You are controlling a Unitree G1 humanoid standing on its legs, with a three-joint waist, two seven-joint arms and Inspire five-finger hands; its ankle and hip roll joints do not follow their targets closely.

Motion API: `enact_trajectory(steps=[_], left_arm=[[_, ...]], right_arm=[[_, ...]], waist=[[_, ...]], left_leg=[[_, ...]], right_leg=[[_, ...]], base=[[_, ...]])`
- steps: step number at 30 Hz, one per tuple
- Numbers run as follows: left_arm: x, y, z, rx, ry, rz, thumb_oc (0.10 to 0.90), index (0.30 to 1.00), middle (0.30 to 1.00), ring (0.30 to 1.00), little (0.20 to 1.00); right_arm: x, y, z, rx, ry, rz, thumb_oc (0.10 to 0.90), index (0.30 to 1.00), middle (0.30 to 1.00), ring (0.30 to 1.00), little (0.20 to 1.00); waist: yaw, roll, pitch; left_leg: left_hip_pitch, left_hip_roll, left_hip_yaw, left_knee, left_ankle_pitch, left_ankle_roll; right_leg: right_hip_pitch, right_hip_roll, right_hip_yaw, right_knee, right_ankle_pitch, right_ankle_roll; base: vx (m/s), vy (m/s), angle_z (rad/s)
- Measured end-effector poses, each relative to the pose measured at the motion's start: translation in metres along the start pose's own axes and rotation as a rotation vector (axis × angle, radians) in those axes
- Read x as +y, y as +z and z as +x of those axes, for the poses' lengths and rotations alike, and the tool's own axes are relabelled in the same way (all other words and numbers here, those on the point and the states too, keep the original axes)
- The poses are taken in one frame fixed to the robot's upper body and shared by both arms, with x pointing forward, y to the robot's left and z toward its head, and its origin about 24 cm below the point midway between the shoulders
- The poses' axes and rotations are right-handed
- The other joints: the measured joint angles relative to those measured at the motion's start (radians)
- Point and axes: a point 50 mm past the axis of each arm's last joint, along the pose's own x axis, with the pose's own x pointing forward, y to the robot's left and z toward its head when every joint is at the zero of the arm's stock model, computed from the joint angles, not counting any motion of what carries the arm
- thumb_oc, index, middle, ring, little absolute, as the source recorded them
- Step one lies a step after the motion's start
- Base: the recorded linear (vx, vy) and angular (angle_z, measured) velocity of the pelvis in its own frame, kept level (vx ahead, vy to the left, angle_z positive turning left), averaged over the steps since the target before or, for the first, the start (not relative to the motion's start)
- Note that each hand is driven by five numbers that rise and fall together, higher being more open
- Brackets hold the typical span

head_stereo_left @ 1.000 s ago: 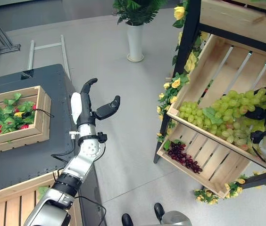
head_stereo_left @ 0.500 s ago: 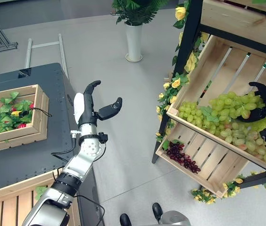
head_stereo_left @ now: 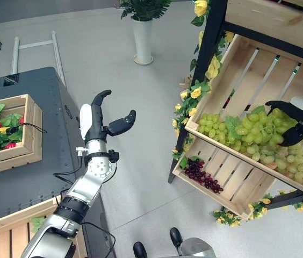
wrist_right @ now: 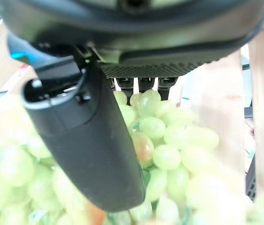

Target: Pick up the fruits from the basket on one side to the basket on the other side

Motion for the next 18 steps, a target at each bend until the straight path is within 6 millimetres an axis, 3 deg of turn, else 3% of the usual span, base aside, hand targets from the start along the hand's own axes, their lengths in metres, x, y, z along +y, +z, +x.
enact_trajectory(steps=[7, 18], left_arm=[[0.003, 0.001, 0.001, -0.016, 0.009, 0.019, 0.800, 0.900, 0.900, 0.900, 0.900], [0.013, 0.000, 0.005, -0.018, 0.046, 0.014, 0.800, 0.900, 0.900, 0.900, 0.900]], right_arm=[[-0.001, 0.015, -0.011, -0.135, -0.007, 0.114, 0.800, 0.900, 0.900, 0.900, 0.900], [-0.008, 0.026, -0.039, -0.263, -0.063, 0.115, 0.800, 0.900, 0.900, 0.900, 0.900]], waist=[[-0.008, 0.000, 0.000], [-0.051, 0.000, 0.000]], left_leg=[[-0.001, 0.001, 0.017, -0.006, -0.003, -0.001], [0.003, 0.001, 0.023, -0.006, -0.008, 0.000]], right_leg=[[-0.010, 0.002, 0.019, 0.000, 0.001, 0.002], [-0.009, 0.002, 0.024, 0.000, 0.002, 0.003]], base=[[-0.01, 0.001, -0.08], [0.00, 0.001, -0.02]])
